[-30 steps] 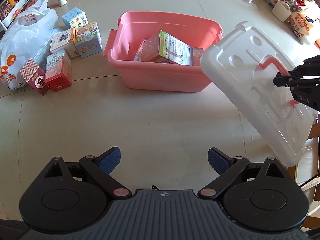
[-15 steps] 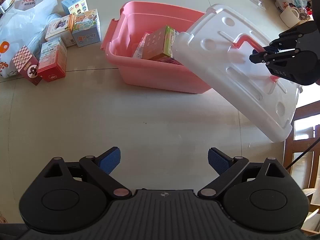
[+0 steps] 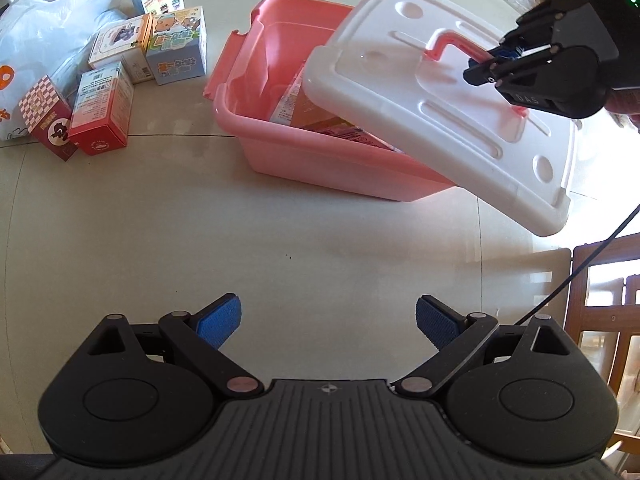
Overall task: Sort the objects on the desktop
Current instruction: 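Lower the white lid onto the pink bin's rim with the right gripper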
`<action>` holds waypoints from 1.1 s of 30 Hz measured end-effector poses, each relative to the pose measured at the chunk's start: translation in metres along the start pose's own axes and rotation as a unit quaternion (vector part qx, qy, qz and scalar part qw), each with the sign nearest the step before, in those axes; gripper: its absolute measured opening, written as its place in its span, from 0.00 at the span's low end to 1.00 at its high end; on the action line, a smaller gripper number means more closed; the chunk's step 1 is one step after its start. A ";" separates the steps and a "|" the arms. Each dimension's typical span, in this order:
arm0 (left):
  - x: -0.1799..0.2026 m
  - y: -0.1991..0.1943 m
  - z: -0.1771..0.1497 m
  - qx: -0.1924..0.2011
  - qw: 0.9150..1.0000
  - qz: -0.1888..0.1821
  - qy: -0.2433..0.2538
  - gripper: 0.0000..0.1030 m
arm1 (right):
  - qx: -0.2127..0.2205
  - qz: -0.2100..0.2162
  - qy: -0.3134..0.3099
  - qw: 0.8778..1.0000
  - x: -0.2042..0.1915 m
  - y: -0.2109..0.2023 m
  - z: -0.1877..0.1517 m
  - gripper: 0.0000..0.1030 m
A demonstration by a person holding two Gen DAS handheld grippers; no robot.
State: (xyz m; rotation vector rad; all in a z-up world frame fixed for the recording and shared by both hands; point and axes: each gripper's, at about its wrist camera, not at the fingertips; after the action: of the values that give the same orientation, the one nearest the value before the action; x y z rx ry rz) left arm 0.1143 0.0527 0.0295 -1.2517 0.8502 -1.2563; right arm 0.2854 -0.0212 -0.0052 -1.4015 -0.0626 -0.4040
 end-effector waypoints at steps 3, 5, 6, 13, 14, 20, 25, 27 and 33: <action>0.001 0.002 0.001 -0.003 1.000 -0.003 0.001 0.94 | 0.000 0.001 -0.017 1.000 -0.004 0.005 0.008 0.05; 0.001 0.003 0.002 -0.004 1.000 -0.005 -0.002 0.94 | -0.002 0.006 -0.025 1.000 -0.007 0.009 0.013 0.05; 0.000 0.004 0.002 -0.003 1.000 -0.006 -0.003 0.94 | -0.003 0.007 -0.029 1.000 -0.008 0.011 0.015 0.05; -0.005 0.010 0.005 -0.009 1.000 -0.018 -0.017 0.94 | 0.001 0.011 -0.050 0.999 -0.014 0.018 0.030 0.05; -0.006 0.012 0.005 -0.011 1.000 -0.019 -0.018 0.94 | 0.002 0.011 -0.054 0.998 -0.015 0.019 0.032 0.05; -0.010 0.015 0.009 -0.011 0.999 -0.020 -0.025 0.94 | 0.003 0.009 -0.087 0.996 -0.020 0.026 0.046 0.06; -0.013 0.017 0.013 -0.012 0.999 -0.020 -0.028 0.94 | 0.004 0.005 -0.118 0.993 -0.025 0.030 0.054 0.06; -0.013 0.018 0.015 -0.012 0.999 -0.022 -0.028 0.94 | 0.004 0.006 -0.123 0.992 -0.025 0.032 0.056 0.06; -0.013 0.021 0.018 -0.016 0.999 -0.027 -0.026 0.94 | 0.002 0.007 -0.136 0.991 -0.024 0.038 0.058 0.06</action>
State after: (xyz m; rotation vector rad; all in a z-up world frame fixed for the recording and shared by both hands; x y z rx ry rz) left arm 0.1333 0.0664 0.0105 -1.3346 0.8060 -1.2514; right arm 0.2864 0.0447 -0.0374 -1.4443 -0.2758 -0.1997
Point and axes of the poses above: each gripper's, at about its wrist camera, not at the fingertips, and y roughly the way its jaws point, x to its right, z to its top, and after that the axes turned 6 degrees about y, right-handed
